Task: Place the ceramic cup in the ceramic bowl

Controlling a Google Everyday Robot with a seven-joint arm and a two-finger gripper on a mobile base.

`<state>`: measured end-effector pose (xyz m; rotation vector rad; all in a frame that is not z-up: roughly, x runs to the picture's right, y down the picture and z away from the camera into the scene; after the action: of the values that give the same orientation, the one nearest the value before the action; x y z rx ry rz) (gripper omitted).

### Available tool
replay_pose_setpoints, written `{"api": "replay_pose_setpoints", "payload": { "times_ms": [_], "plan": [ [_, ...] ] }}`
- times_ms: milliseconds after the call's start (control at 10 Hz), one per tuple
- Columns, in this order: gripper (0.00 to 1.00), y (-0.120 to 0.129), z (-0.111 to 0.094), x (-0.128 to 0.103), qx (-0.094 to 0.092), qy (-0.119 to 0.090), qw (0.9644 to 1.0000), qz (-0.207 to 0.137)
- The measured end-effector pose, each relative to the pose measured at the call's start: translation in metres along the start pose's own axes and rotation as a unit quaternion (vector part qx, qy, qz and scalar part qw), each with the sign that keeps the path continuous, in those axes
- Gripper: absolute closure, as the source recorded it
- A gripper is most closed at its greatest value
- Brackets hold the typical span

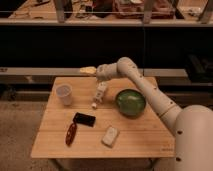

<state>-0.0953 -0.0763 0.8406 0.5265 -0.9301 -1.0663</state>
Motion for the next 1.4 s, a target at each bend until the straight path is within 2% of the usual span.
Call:
{"api": "replay_pose_setpoints", "payload": {
  "times_ms": [200,400,500,700,900,1200,1400],
  "plan": [
    [0.20,0.001,0.003,-0.004,0.008,0.011,0.9998,0.016],
    [0.20,0.000,0.004,-0.004,0.008,0.010,0.9998,0.016],
    [0.20,0.000,0.007,-0.006,0.005,0.006,0.9999,0.015],
    [0.20,-0.004,0.030,-0.013,-0.005,-0.002,0.9998,0.019],
    [0.20,-0.011,0.049,-0.015,-0.010,0.001,0.9997,0.022],
    [0.20,-0.012,0.062,-0.012,-0.027,0.011,0.9993,0.022],
    [0.20,-0.009,0.066,-0.015,-0.028,0.014,0.9990,0.031]
  ]
}}
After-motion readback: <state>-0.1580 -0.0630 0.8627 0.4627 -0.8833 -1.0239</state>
